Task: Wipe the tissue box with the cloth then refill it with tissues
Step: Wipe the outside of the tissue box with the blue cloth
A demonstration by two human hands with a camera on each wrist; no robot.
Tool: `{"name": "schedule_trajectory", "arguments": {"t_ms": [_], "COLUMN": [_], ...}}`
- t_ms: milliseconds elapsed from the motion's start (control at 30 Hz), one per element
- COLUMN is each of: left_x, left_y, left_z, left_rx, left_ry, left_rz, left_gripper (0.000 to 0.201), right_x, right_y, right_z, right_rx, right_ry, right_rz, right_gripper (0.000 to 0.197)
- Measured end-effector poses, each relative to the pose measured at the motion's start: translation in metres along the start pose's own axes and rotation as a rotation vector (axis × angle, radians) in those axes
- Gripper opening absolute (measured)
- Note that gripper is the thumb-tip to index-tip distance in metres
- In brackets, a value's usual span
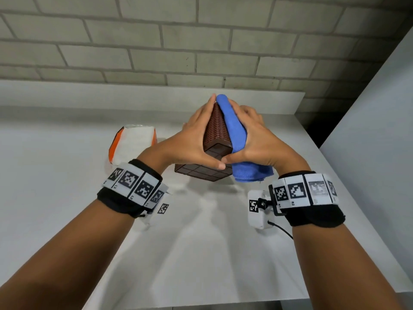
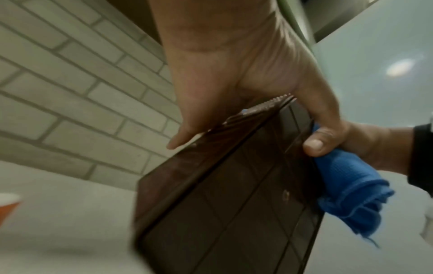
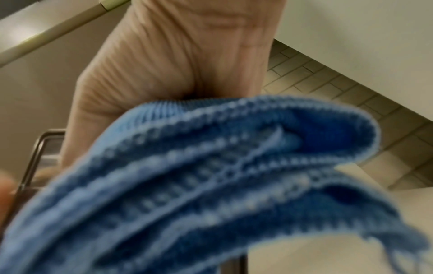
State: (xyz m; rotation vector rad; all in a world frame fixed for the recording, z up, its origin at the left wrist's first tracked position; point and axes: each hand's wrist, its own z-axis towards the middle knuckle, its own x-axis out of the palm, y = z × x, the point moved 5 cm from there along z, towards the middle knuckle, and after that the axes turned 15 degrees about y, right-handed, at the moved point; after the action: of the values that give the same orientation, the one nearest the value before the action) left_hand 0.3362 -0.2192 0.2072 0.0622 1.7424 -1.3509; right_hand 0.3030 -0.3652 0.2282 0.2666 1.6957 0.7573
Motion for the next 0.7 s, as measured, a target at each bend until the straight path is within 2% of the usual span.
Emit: {"name": "schedule_trajectory", "arguments": {"t_ms": [200,300,433,500,567,633,700], "left_x": [0.003,0.004,0.007,0.008,0.010,0.015,0.018], "left_y": [0.004,0.005,0.005,0.007,0.001,0.000,-0.004], "left_z": [0.006,0.004,-0.001,-0.002,-0.002,0.003,0.005], "left_rx": [-0.038,-0.042,0.037,0.055,0.072,0.084,0.094], "left_ry": [-0.019,-0.127,-0.242,-0.278,-0.334,-0.324,-0.292], "left_rz": [-0.066,-0.127,-0.223,-0.233,-0.210,-0.195,-0.133], "left_gripper": [0.144,0.125,0.107,0.108,0.104,0.090,0.069], "right_x": [-0.002,-0.002,0.003,0.007,0.015,0.027,0.037], "right_y": [0.007,0.006,0.007,0.016,0.032,0.049,0.061], "right_z": [-0.002,-0.003,-0.002,0.000,0.003,0.005,0.007], "right_rx": [0.003,-0.002,0.014,0.014,0.011,0.013,-0.004], "right_ry": [0.019,0.039,0.134,0.112,0.028,-0.062,-0.164], "right_rz": [-0.152,-0.144,-0.066,-0.137,-0.214,-0.284,-0.385], "right_gripper": [0.126,0.124,0.118,0.101,0.075,0.058,0.054]}}
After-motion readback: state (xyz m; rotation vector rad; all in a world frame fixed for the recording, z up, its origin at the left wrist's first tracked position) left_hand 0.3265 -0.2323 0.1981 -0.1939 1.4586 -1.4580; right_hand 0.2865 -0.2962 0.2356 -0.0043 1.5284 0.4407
